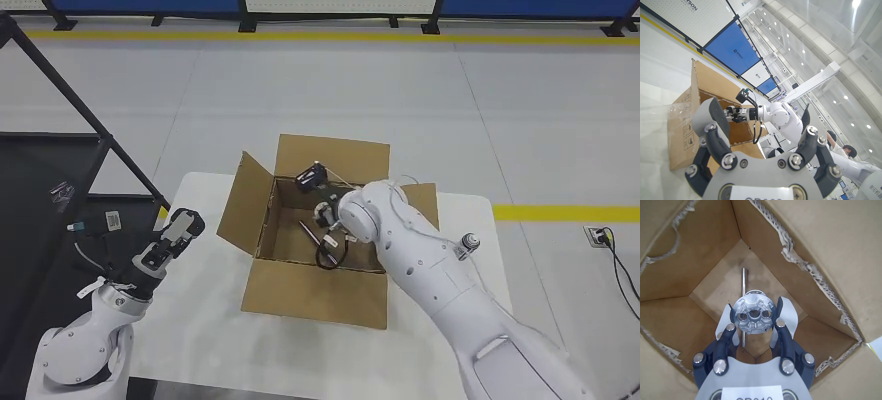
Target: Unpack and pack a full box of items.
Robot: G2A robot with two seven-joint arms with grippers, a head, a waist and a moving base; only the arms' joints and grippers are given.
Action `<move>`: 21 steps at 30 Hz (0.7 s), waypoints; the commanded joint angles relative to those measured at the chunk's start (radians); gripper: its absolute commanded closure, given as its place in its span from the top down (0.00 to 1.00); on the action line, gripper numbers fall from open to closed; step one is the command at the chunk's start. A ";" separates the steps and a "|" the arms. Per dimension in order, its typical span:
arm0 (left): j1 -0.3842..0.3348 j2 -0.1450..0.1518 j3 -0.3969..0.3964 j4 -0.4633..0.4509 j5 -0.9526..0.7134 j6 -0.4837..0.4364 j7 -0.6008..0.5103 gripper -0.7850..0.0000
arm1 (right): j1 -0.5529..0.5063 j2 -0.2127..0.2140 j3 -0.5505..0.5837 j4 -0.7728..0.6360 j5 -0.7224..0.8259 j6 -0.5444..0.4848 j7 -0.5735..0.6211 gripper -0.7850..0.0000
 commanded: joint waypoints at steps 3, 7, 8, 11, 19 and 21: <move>0.000 0.000 0.000 0.000 0.000 0.000 0.000 1.00 | -0.154 0.070 0.112 -0.363 -0.103 0.035 0.103 0.00; 0.000 0.000 0.000 0.000 0.000 0.000 0.000 1.00 | -0.345 0.127 0.239 -0.728 -0.224 0.044 0.216 0.00; 0.000 0.000 0.000 0.000 0.000 0.000 0.000 1.00 | -0.385 0.137 0.266 -0.800 -0.249 0.044 0.235 0.00; 0.000 0.000 0.000 0.000 0.000 0.000 0.000 1.00 | -0.485 0.159 0.344 -0.974 -0.333 0.069 0.288 0.00; 0.000 0.000 0.000 0.000 0.000 0.000 0.000 1.00 | -0.759 0.200 0.597 -1.307 -0.469 0.133 0.406 0.00; 0.000 0.000 0.000 0.000 0.000 0.000 0.000 1.00 | -0.824 0.205 0.649 -1.347 -0.467 0.140 0.417 0.00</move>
